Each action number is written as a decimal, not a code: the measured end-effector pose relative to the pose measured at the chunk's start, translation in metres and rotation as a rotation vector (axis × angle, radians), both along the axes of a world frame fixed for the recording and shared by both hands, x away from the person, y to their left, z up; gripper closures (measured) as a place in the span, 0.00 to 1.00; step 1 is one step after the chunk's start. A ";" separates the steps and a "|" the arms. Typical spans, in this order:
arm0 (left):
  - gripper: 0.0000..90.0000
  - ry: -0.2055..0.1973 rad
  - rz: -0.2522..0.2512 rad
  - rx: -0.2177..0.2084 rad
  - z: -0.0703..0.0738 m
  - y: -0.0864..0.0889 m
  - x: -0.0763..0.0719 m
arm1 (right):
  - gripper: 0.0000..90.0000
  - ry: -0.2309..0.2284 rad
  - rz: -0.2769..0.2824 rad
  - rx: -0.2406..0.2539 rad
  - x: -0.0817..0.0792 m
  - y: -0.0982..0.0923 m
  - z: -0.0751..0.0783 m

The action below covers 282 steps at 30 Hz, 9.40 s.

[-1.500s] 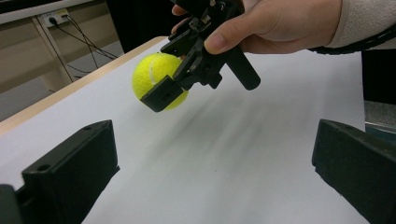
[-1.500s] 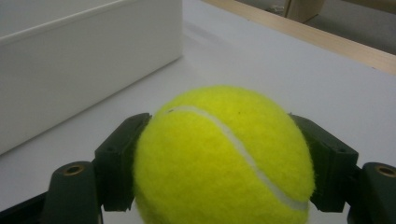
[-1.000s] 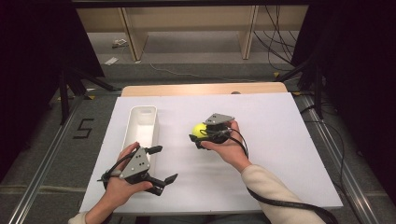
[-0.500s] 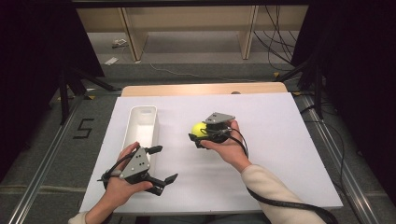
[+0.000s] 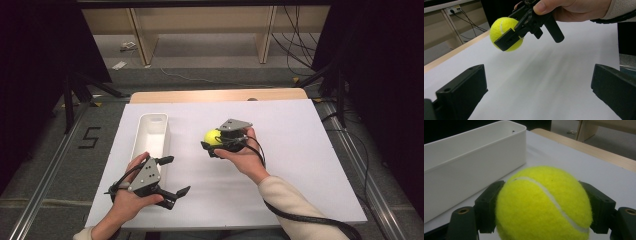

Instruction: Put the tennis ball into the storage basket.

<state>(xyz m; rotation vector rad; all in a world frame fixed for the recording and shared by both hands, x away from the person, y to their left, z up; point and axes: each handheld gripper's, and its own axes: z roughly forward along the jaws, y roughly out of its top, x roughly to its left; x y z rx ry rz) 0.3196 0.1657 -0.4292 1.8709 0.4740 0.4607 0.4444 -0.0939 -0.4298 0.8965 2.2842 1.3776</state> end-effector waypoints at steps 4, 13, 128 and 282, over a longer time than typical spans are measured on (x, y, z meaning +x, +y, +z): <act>0.00 0.001 -0.001 0.000 0.000 0.000 0.000 | 0.30 -0.004 0.000 0.007 -0.001 0.001 0.002; 0.00 0.000 -0.001 0.001 0.000 0.000 0.000 | 0.30 -0.008 0.004 0.010 -0.002 0.003 0.005; 0.00 -0.003 -0.007 0.004 0.000 -0.001 -0.001 | 0.30 -0.032 0.061 0.027 -0.005 0.038 0.020; 0.00 -0.001 -0.018 0.008 0.000 -0.002 -0.002 | 0.30 -0.051 0.135 0.027 0.003 0.091 0.033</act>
